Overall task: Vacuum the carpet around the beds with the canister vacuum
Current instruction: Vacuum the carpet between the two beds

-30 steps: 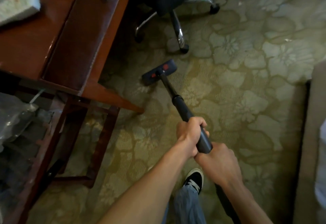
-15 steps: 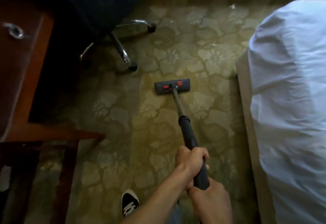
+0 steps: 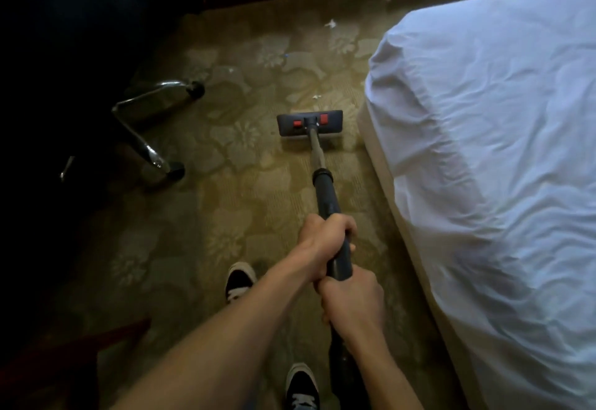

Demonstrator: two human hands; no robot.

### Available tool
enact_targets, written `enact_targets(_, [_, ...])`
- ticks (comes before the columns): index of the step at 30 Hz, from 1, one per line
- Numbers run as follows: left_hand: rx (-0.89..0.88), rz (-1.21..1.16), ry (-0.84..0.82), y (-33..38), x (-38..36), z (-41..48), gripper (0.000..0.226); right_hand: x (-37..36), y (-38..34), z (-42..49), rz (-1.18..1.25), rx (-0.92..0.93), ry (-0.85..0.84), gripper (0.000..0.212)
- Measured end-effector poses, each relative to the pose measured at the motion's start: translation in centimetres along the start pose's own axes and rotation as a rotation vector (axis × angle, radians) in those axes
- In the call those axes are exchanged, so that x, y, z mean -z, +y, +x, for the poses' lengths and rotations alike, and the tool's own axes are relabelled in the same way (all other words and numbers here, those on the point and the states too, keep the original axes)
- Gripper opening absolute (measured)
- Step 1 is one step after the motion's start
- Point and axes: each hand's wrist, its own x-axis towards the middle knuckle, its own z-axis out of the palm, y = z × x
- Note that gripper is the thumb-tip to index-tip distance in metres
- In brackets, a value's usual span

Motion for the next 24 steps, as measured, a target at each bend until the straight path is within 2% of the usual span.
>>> enact_targets(15, [-0.016,0.090,-0.049,14.9,4.2,12.1,0.013,-4.1,-16.2,10.4,0.065,-0.059,0.073,0.017])
enact_targets(20, [0.036,0.113,-0.109,17.4,4.0,13.7,0.031,-4.3,-18.5,12.0,0.096,-0.108,0.112,0.016])
enact_targets(24, [0.086,0.146,-0.141,17.2,3.5,13.9,0.034,-4.2,-18.3,12.0,0.119,-0.156,0.119,0.015])
